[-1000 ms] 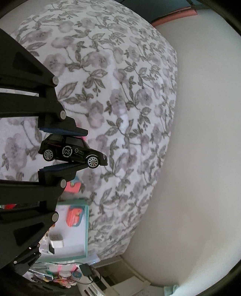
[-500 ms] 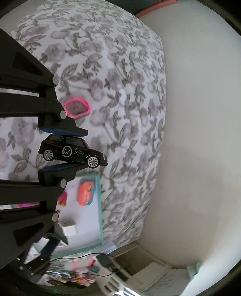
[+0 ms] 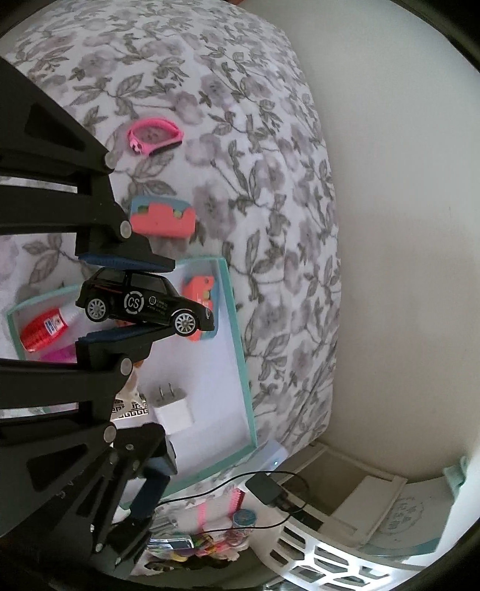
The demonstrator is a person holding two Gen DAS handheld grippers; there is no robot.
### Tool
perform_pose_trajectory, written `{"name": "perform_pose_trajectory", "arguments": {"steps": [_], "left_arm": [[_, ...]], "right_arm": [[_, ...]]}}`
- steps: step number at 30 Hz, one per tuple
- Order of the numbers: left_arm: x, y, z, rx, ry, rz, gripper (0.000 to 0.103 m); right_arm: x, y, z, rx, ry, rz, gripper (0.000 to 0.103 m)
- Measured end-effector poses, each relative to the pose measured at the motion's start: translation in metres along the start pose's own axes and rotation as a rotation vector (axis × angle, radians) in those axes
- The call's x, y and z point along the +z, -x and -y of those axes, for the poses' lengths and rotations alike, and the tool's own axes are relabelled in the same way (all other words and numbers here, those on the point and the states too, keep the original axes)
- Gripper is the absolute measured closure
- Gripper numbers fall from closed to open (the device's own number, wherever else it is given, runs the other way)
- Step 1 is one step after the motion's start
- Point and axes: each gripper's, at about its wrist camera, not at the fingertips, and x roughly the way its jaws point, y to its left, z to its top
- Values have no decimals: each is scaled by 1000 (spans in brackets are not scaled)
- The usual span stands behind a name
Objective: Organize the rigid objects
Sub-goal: 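Lift the black toy car with the left gripper while the right grasps the black charger, then carry the car and charger into the tray and open both grippers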
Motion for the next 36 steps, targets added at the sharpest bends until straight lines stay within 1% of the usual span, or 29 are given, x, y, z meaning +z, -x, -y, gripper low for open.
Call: {"name": "perform_pose_trajectory", "arguments": {"steps": [3, 5, 7, 11, 14, 18, 22, 36], "left_arm": [[1, -5, 8, -26, -2, -9, 75], [3, -6, 12, -25, -2, -7, 75], [5, -6, 16, -32, -4, 5, 75], [9, -9, 27, -43, -28, 22, 75], [11, -16, 35, -66, -37, 22, 75], [11, -25, 46, -88, -51, 17, 74], [8, -36, 53, -85, -73, -6, 74], [0, -56, 54, -75, -79, -69, 74]], "right_arm": [[1, -2, 10, -28, -18, -1, 42], [2, -4, 19, -39, -43, -5, 42], [2, -5, 31, -44, -76, -8, 42], [4, -7, 49, -92, -116, -5, 43], [4, -8, 57, -98, -133, -9, 42], [3, -11, 58, -100, -135, -17, 42], [3, -16, 57, -99, -126, -28, 42], [-4, -33, 55, -93, -108, -89, 42]]}}
